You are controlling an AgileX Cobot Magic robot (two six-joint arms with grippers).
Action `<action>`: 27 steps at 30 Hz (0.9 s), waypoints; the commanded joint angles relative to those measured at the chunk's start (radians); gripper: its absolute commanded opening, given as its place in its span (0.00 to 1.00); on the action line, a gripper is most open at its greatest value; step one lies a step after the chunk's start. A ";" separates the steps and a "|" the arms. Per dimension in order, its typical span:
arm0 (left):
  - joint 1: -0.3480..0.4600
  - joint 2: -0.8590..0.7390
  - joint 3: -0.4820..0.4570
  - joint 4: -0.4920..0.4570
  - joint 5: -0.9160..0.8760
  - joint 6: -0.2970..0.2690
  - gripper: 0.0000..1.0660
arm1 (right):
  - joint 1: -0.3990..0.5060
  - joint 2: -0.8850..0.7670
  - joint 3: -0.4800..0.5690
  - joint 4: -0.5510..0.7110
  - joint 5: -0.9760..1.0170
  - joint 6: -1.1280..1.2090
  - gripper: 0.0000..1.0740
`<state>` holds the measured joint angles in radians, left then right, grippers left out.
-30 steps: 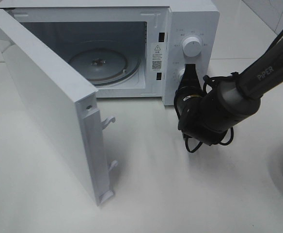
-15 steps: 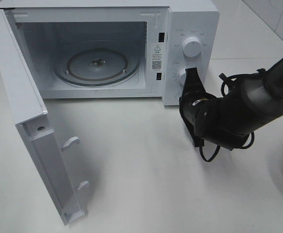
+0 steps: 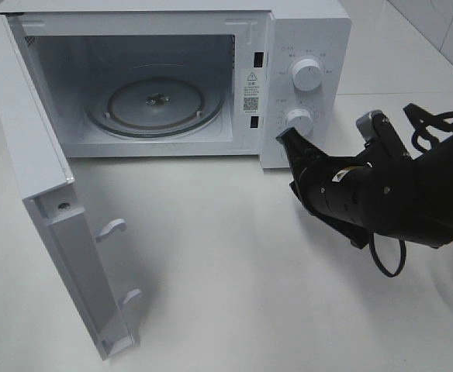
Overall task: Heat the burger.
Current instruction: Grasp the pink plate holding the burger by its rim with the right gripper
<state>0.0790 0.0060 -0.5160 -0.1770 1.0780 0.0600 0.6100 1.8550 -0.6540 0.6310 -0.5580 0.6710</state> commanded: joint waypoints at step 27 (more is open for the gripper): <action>-0.005 0.002 0.000 -0.009 -0.008 -0.002 0.85 | -0.061 -0.438 -0.065 -0.787 1.007 -0.365 0.08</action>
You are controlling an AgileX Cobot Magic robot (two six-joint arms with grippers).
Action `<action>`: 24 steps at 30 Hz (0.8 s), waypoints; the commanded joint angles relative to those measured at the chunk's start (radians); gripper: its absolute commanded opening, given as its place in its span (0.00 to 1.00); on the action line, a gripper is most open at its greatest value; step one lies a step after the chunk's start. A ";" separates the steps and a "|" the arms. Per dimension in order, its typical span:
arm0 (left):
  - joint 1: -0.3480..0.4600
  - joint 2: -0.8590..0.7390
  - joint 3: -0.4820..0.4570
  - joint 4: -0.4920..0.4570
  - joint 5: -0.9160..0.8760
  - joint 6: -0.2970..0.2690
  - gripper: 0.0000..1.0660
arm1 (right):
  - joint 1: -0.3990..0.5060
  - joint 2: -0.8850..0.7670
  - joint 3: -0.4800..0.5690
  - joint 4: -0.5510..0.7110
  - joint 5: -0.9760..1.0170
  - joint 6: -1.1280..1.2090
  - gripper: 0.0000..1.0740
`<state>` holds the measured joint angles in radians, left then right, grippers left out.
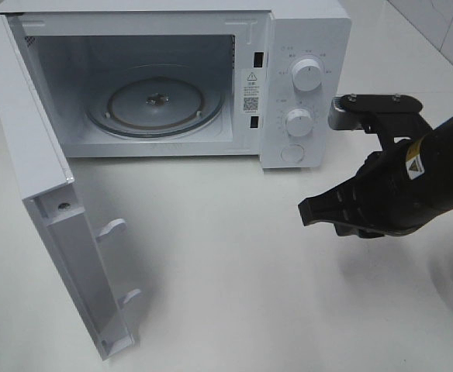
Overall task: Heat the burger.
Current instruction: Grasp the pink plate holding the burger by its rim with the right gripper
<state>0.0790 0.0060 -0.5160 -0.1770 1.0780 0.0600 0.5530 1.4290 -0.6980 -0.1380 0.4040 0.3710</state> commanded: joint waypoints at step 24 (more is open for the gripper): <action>-0.005 0.002 0.000 -0.009 -0.008 -0.002 0.85 | -0.147 -0.011 -0.167 -0.038 0.415 -0.184 0.17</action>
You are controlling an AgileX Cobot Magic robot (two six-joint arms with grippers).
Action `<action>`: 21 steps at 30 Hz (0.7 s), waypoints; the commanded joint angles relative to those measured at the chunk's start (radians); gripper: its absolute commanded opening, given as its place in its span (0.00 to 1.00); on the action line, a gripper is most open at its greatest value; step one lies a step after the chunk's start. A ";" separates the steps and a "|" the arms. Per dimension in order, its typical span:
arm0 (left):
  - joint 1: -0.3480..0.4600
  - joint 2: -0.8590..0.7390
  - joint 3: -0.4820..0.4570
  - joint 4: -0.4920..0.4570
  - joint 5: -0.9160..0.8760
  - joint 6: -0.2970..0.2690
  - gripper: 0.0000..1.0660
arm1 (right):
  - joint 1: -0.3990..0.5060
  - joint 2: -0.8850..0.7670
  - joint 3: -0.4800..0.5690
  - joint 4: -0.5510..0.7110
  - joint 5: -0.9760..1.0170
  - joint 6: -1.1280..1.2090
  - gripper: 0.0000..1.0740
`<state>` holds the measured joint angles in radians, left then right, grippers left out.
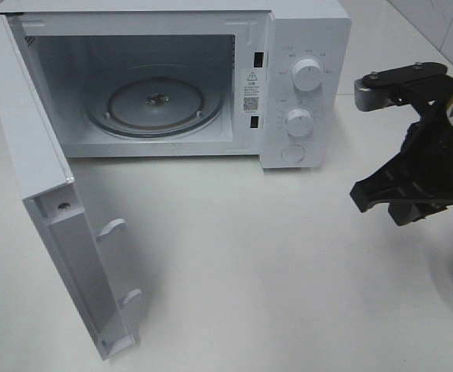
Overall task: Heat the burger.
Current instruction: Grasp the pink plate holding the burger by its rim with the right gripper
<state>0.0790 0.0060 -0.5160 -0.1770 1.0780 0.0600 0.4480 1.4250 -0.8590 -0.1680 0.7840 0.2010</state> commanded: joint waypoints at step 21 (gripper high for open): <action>-0.005 0.002 0.000 -0.009 -0.008 -0.002 0.85 | -0.307 -0.007 -0.006 -0.088 0.069 -0.053 0.90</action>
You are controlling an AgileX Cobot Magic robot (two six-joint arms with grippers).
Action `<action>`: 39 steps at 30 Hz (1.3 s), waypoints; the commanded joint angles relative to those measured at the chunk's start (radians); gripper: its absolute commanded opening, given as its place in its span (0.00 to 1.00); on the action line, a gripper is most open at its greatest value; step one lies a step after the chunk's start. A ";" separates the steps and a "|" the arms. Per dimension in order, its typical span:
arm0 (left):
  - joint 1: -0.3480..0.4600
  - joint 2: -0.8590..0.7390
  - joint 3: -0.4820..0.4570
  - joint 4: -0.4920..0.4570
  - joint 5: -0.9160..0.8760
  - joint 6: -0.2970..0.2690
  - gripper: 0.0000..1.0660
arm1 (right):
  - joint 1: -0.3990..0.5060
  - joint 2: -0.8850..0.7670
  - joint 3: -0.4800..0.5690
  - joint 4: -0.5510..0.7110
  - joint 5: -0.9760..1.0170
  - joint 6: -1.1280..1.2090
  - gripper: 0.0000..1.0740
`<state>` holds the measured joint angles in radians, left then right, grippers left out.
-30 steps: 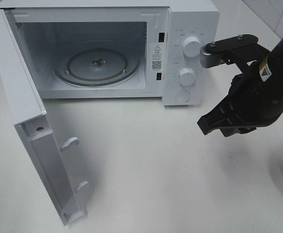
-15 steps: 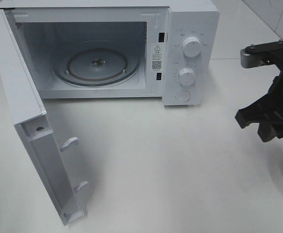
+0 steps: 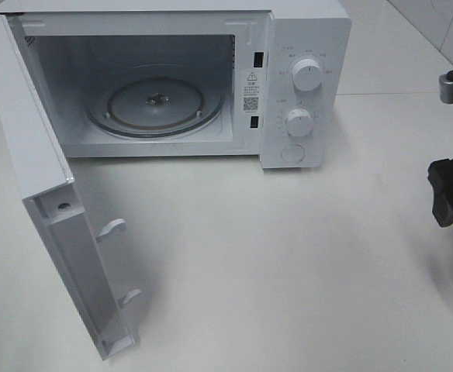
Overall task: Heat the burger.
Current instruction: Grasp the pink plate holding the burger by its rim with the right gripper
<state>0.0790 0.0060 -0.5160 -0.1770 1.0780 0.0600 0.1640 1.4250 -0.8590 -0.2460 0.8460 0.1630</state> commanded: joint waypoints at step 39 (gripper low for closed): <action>-0.005 0.002 0.000 -0.009 -0.008 -0.002 0.85 | -0.140 0.251 0.114 -0.003 -0.188 -0.040 0.74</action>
<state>0.0790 0.0060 -0.5160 -0.1770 1.0780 0.0600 0.0300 1.6730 -0.7520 -0.2480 0.6590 0.1320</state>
